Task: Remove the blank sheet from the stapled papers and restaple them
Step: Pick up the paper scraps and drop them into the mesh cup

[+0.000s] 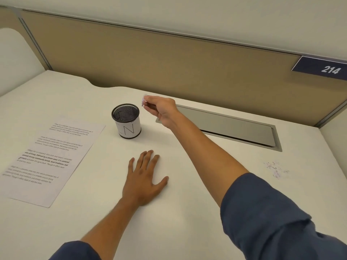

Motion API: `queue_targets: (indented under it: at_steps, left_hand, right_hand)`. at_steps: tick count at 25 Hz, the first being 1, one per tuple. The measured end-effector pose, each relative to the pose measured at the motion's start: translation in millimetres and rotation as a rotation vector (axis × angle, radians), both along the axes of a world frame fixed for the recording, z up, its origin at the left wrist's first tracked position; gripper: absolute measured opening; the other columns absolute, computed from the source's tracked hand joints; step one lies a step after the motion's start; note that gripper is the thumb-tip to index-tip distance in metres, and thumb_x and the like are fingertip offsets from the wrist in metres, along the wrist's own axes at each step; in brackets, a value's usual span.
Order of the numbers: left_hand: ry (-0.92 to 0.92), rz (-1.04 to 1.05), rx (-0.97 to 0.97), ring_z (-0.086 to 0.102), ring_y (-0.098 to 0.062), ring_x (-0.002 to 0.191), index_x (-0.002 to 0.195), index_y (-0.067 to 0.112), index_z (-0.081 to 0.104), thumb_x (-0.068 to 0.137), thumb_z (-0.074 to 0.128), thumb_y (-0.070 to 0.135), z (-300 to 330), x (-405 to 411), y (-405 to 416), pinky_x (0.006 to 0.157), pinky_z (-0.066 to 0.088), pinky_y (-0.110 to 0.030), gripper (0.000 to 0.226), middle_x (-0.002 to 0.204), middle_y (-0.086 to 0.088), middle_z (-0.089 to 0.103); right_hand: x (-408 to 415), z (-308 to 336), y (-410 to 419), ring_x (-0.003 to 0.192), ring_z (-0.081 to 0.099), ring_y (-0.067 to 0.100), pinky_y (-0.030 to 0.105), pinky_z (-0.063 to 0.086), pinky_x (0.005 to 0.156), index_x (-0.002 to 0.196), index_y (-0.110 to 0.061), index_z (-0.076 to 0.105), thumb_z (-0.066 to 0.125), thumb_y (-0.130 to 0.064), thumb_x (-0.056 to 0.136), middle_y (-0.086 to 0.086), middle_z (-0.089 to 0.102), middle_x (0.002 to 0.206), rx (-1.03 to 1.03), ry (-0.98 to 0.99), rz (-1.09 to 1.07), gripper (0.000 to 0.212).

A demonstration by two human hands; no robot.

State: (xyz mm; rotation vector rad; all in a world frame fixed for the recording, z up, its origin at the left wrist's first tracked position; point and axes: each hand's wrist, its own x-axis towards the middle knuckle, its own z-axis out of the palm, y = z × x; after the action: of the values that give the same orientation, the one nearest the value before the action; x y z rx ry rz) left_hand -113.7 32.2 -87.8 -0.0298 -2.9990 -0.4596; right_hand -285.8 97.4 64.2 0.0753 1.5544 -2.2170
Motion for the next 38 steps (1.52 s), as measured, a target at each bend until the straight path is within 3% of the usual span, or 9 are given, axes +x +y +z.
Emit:
queue_targets:
  at_steps: [8, 15, 18, 20, 24, 27, 30, 34, 38]
  left_hand:
    - [-0.033, 0.004, -0.015, -0.005, -0.012, 0.150, 0.153, 0.029, 0.015, 0.085, 0.021, 0.071, 2.8, -0.1, -1.4, 0.120, -0.009, -0.043, 0.080, 0.163, 0.007, 0.003]
    - [-0.067, -0.005, -0.008, -0.005, -0.015, 0.150, 0.155, 0.027, 0.007, 0.084, 0.017, 0.076, 0.8, -1.4, -3.1, 0.121, -0.006, -0.047, 0.086, 0.164, 0.002, 0.004]
    - [-0.085, -0.011, -0.019, -0.005, -0.016, 0.151, 0.155, 0.027, 0.003, 0.077, -0.002, 0.082, 1.2, -1.8, -2.1, 0.121, -0.004, -0.049, 0.096, 0.164, 0.001, 0.002]
    - [-0.081, -0.014, -0.005, -0.003, -0.018, 0.151, 0.155, 0.025, 0.003, 0.073, -0.008, 0.084, 2.6, -1.3, -2.4, 0.121, -0.002, -0.050, 0.101, 0.164, 0.000, 0.004]
    - [-0.076, -0.025, 0.001, 0.001, -0.020, 0.151, 0.155, 0.023, 0.008, 0.072, -0.011, 0.084, 3.4, -1.0, -1.5, 0.121, 0.001, -0.052, 0.105, 0.163, -0.003, 0.010]
    - [-0.068, -0.023, 0.008, 0.003, -0.021, 0.151, 0.155, 0.022, 0.011, 0.073, -0.009, 0.084, 3.5, -1.0, -1.6, 0.120, 0.003, -0.053, 0.105, 0.163, -0.004, 0.012]
    - [-0.077, -0.024, -0.006, -0.001, -0.020, 0.151, 0.155, 0.024, 0.007, 0.071, -0.011, 0.084, 4.1, -0.5, -2.1, 0.120, 0.000, -0.052, 0.105, 0.164, -0.002, 0.009]
    - [-0.074, -0.024, -0.001, 0.000, -0.021, 0.151, 0.155, 0.024, 0.007, 0.071, -0.010, 0.085, 4.3, -0.2, -1.6, 0.120, 0.001, -0.052, 0.105, 0.163, -0.003, 0.009]
    - [-0.071, -0.022, -0.011, -0.001, -0.020, 0.151, 0.155, 0.024, 0.006, 0.070, -0.012, 0.084, 5.2, -0.7, -1.4, 0.121, 0.000, -0.051, 0.106, 0.164, -0.002, 0.008]
  right_hand:
    - [-6.8, -5.6, -68.0, 0.086, 0.066, 0.028, 0.034, 0.055, 0.077, 0.085, -0.006, 0.075, 0.064, -0.013, 0.086, 0.011, 0.072, 0.089, 1.012, 0.863, 0.196, 0.013]
    - [18.9, 1.6, -75.0, 0.070, 0.044, 0.027, 0.031, 0.029, 0.060, 0.071, -0.011, 0.040, 0.042, -0.010, 0.090, 0.000, 0.036, 0.067, 1.515, 1.253, 0.354, 0.019]
    - [20.1, -6.8, -79.0, 0.068, 0.045, 0.024, 0.029, 0.026, 0.056, 0.065, -0.013, 0.038, 0.039, -0.015, 0.094, -0.004, 0.034, 0.063, 1.526, 1.232, 0.286, 0.029]
    - [19.4, -11.1, -79.5, 0.069, 0.046, 0.024, 0.029, 0.029, 0.059, 0.083, -0.013, 0.056, 0.044, -0.010, 0.092, -0.004, 0.045, 0.071, 1.513, 1.214, 0.255, 0.016]
    - [18.9, -16.8, -79.4, 0.082, 0.054, 0.026, 0.030, 0.034, 0.064, 0.098, -0.011, 0.063, 0.054, -0.004, 0.084, 0.004, 0.063, 0.098, 1.408, 1.084, 0.195, 0.018]
    - [18.9, -17.1, -81.2, 0.083, 0.054, 0.025, 0.029, 0.030, 0.073, 0.082, -0.015, 0.060, 0.054, -0.009, 0.084, 0.003, 0.064, 0.091, 1.384, 1.048, 0.192, 0.008]
    - [20.3, -19.7, -81.7, 0.068, 0.048, 0.024, 0.032, 0.025, 0.073, 0.064, -0.018, 0.041, 0.047, -0.016, 0.091, 0.000, 0.059, 0.072, 1.433, 1.062, 0.108, 0.028]
    - [17.6, -17.6, -79.7, 0.079, 0.057, 0.026, 0.031, 0.035, 0.080, 0.092, -0.012, 0.063, 0.050, -0.001, 0.084, 0.005, 0.068, 0.092, 1.359, 1.074, 0.202, 0.019]
    - [16.7, -17.7, -76.8, 0.090, 0.059, 0.029, 0.032, 0.043, 0.073, 0.100, -0.005, 0.066, 0.056, -0.002, 0.081, 0.010, 0.064, 0.104, 1.254, 1.024, 0.217, 0.022]
